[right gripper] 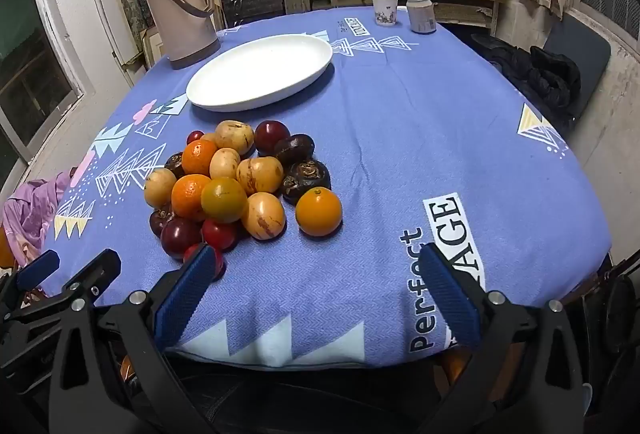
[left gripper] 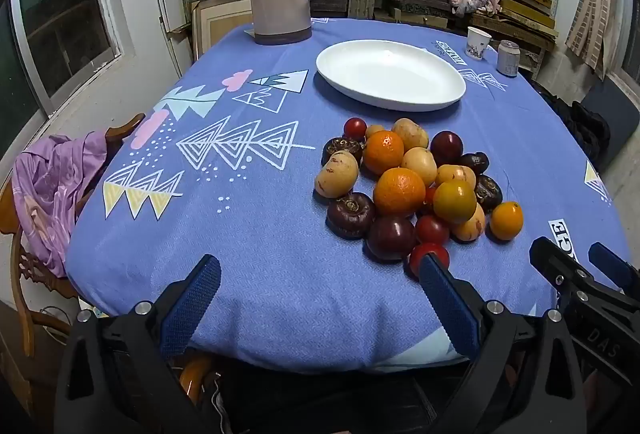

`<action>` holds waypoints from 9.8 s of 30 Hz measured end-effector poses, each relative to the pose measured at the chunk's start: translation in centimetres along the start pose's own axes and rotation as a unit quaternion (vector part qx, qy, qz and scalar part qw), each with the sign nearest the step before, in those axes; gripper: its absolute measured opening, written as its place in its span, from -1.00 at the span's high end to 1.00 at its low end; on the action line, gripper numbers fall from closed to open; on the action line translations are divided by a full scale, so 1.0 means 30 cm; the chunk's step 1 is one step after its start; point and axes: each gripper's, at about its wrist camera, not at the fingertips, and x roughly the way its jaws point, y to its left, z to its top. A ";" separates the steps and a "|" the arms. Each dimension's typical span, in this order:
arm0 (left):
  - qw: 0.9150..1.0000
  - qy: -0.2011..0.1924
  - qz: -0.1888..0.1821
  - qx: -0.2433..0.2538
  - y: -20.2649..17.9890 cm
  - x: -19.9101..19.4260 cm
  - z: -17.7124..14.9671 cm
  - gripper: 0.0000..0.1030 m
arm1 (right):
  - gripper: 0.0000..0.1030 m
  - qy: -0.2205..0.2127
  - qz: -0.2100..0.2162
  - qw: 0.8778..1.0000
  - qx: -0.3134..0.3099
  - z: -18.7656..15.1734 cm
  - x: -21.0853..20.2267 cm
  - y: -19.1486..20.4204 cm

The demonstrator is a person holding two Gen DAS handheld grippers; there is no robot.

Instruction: Organize fruits

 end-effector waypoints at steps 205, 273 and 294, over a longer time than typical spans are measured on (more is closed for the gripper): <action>0.978 -0.016 -0.179 0.105 -0.027 0.656 0.801 -0.49 | -0.44 -0.038 0.135 0.975 -0.170 0.752 0.554 0.032; 0.981 0.022 -0.171 0.089 0.107 0.534 0.301 0.20 | 0.08 0.019 0.151 0.972 -0.178 0.204 0.425 -0.074; 0.976 -0.045 -0.186 0.104 0.081 0.435 0.532 0.19 | 0.07 -0.071 0.161 0.966 -0.190 0.457 0.266 -0.069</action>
